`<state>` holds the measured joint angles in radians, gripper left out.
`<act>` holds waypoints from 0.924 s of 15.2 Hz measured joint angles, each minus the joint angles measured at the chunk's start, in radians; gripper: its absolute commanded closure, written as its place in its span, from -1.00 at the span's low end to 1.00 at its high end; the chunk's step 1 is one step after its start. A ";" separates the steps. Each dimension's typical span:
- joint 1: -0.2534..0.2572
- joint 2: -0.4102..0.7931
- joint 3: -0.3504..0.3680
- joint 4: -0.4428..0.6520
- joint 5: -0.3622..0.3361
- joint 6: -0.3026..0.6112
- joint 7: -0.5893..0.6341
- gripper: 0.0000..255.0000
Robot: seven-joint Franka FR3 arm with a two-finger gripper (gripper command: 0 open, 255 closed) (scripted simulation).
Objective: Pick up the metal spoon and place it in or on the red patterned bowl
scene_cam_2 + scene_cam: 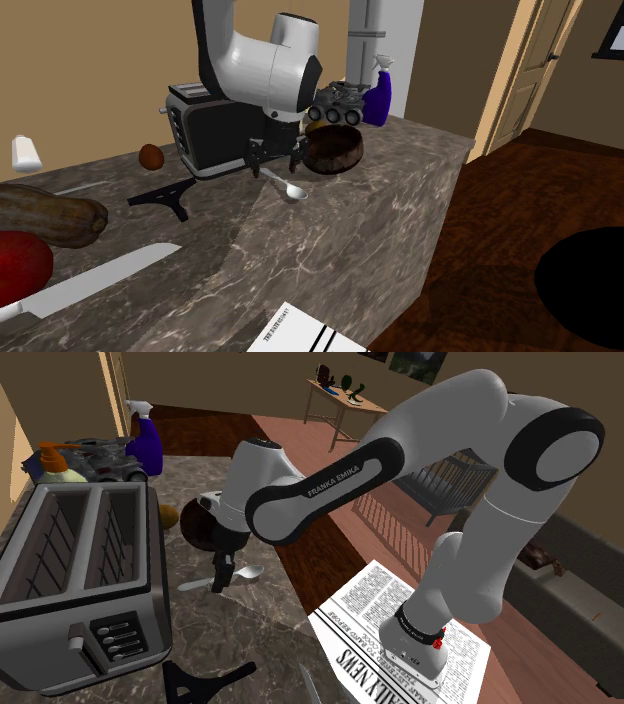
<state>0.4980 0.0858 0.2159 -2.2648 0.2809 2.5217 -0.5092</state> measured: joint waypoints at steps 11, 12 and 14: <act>-0.006 0.013 -0.002 -0.002 -0.001 0.007 -0.001 1.00; -0.006 0.014 -0.002 -0.001 -0.001 0.006 -0.001 1.00; -0.006 0.014 -0.002 -0.001 -0.001 0.007 0.000 1.00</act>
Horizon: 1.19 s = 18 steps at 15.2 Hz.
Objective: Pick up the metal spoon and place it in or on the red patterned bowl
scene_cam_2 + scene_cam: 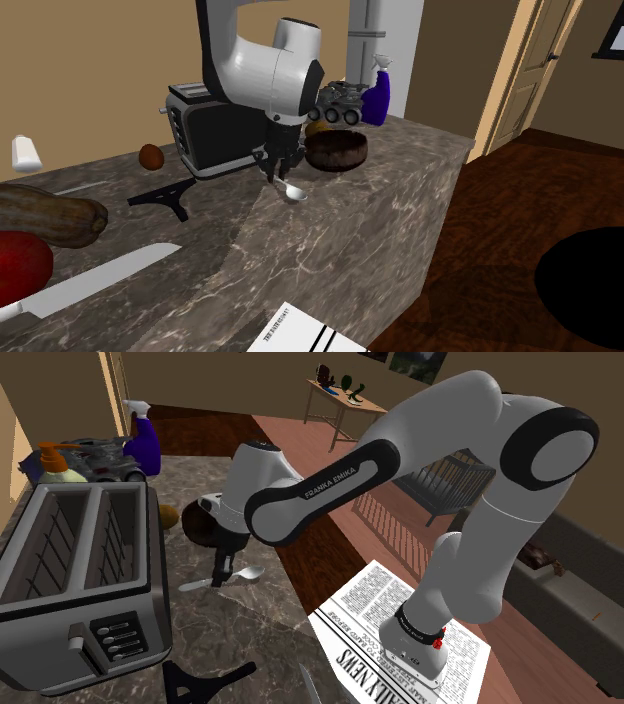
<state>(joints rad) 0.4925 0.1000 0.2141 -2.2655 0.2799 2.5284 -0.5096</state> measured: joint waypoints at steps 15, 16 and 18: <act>-0.007 -0.101 -0.007 0.057 -0.016 -0.159 0.034 1.00; -0.008 -0.108 -0.007 0.063 -0.018 -0.171 0.036 1.00; -0.010 -0.121 -0.009 0.077 -0.020 -0.198 0.039 1.00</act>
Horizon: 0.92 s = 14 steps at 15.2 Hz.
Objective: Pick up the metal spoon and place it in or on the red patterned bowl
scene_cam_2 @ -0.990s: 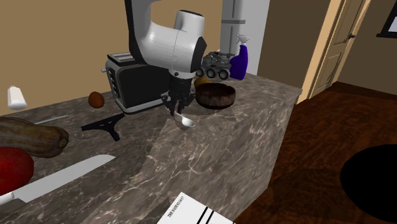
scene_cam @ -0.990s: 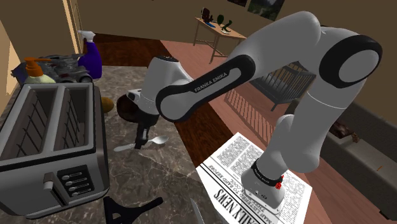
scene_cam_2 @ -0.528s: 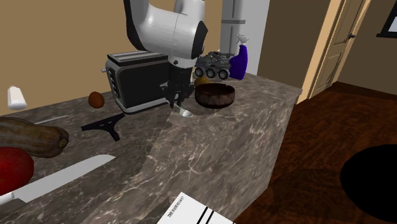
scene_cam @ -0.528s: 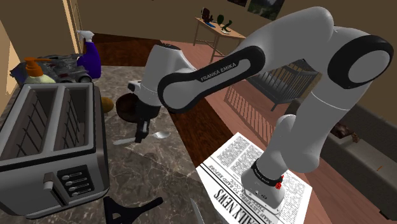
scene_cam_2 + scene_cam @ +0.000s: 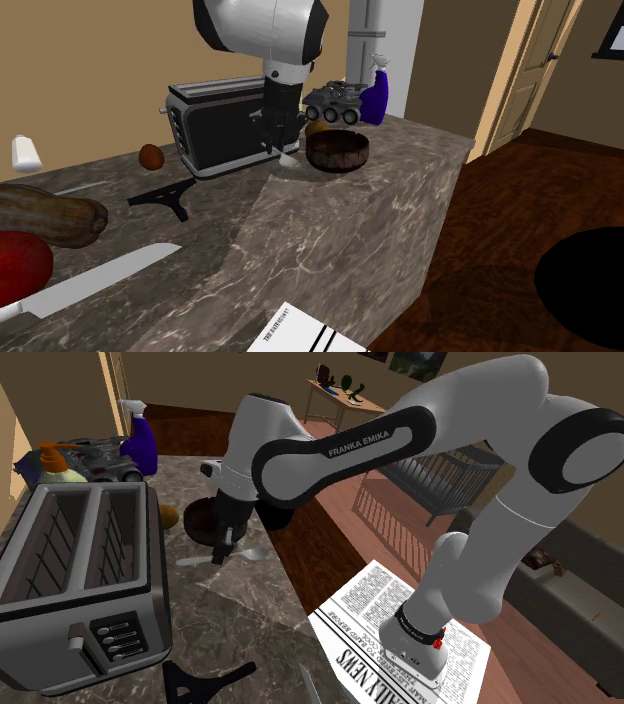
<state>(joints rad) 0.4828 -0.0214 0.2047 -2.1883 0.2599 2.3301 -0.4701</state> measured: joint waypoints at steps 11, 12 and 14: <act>-0.005 -0.056 -0.005 0.091 -0.014 -0.145 0.029 1.00; -0.006 -0.060 -0.006 0.101 -0.015 -0.158 0.030 1.00; -0.010 -0.055 -0.011 0.125 -0.018 -0.179 0.027 1.00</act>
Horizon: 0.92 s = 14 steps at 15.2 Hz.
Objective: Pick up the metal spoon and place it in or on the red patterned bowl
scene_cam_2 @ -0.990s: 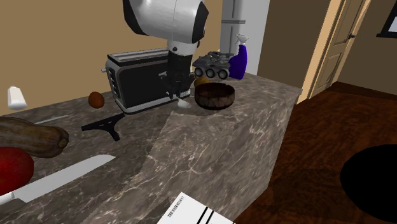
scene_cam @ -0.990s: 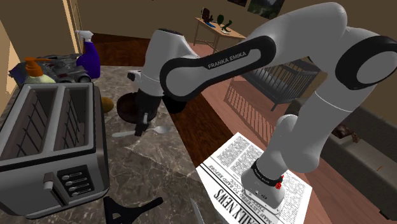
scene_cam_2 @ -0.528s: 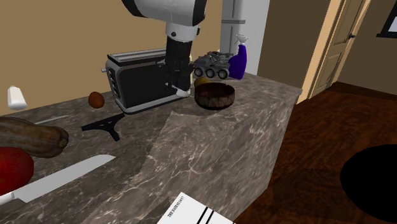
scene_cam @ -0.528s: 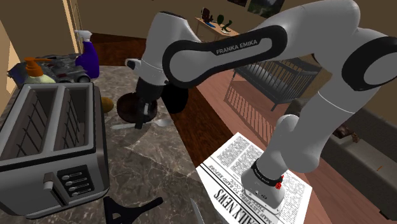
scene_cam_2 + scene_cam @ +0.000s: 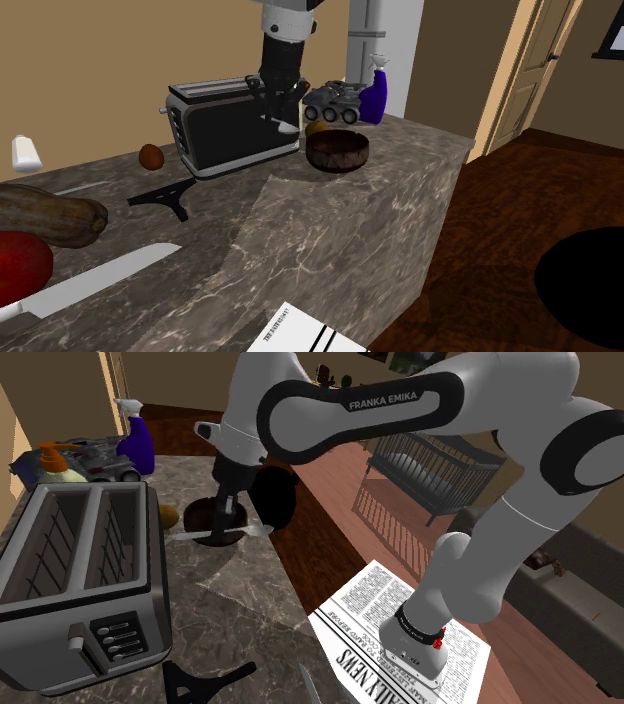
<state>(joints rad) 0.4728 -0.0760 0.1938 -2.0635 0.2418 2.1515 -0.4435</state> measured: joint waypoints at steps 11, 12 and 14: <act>-0.095 0.253 -0.090 0.352 -0.022 -0.136 -0.153 1.00; -0.101 0.271 -0.095 0.381 -0.022 -0.149 -0.162 1.00; -0.106 0.288 -0.098 0.392 -0.022 -0.146 -0.171 1.00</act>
<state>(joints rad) 0.3672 0.2117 0.0955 -1.6717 0.2195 2.0059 -0.6144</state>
